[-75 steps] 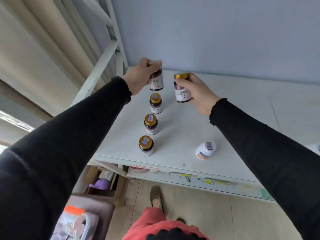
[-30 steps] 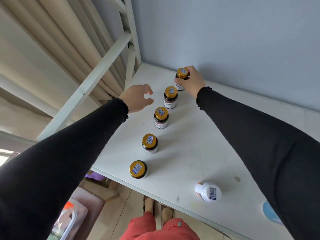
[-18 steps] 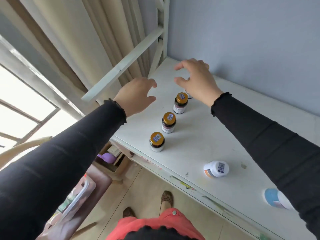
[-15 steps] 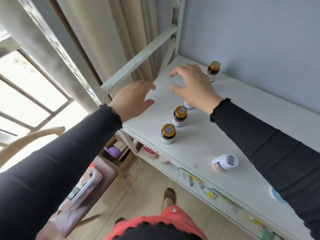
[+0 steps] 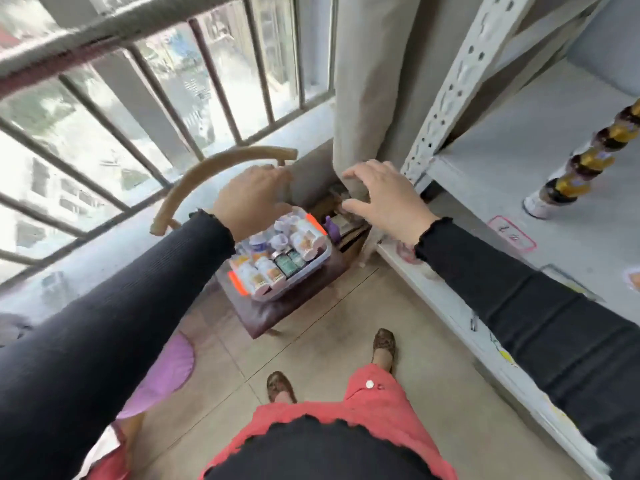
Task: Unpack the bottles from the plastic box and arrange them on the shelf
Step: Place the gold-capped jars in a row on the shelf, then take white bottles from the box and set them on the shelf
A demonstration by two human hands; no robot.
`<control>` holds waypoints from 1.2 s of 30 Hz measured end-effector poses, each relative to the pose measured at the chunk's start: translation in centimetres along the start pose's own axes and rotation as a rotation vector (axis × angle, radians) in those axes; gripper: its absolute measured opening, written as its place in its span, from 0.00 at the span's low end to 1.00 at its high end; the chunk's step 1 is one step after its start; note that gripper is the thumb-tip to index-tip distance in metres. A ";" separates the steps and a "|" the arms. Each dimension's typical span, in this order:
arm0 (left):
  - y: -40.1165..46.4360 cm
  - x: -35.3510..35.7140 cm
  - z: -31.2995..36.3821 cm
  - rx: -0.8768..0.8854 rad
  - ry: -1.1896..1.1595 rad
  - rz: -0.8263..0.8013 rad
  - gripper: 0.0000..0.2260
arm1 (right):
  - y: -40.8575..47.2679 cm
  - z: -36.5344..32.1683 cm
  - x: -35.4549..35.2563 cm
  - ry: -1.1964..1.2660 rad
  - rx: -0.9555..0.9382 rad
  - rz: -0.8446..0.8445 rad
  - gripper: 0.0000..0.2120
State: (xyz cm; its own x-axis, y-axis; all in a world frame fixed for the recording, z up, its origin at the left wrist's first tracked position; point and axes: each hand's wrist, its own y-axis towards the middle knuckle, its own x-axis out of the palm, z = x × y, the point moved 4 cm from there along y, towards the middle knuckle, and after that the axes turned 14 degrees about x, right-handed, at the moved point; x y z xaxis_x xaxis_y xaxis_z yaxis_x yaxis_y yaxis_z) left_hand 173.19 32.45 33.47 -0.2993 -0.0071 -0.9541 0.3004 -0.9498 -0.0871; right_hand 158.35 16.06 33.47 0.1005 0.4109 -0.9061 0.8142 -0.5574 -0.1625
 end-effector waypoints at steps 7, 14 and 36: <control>-9.3 4.7 -11.3 -0.249 -0.140 -0.049 0.21 | 1.8 -7.0 12.0 -0.041 0.086 -0.202 0.23; -10.8 11.6 -16.1 -0.406 -0.314 -0.135 0.24 | 4.3 -6.9 19.9 0.010 0.226 -0.317 0.23; -3.1 23.9 -24.2 -0.416 -0.373 -0.152 0.25 | 8.6 -4.0 32.1 0.155 0.527 -0.213 0.15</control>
State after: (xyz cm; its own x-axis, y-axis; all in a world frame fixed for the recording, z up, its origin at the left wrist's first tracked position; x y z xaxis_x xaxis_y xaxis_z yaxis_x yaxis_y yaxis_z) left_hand 186.98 42.77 4.03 -0.6435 -0.0613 -0.7630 0.5372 -0.7463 -0.3931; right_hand 170.83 27.35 4.54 0.0803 0.6316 -0.7711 0.4358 -0.7180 -0.5428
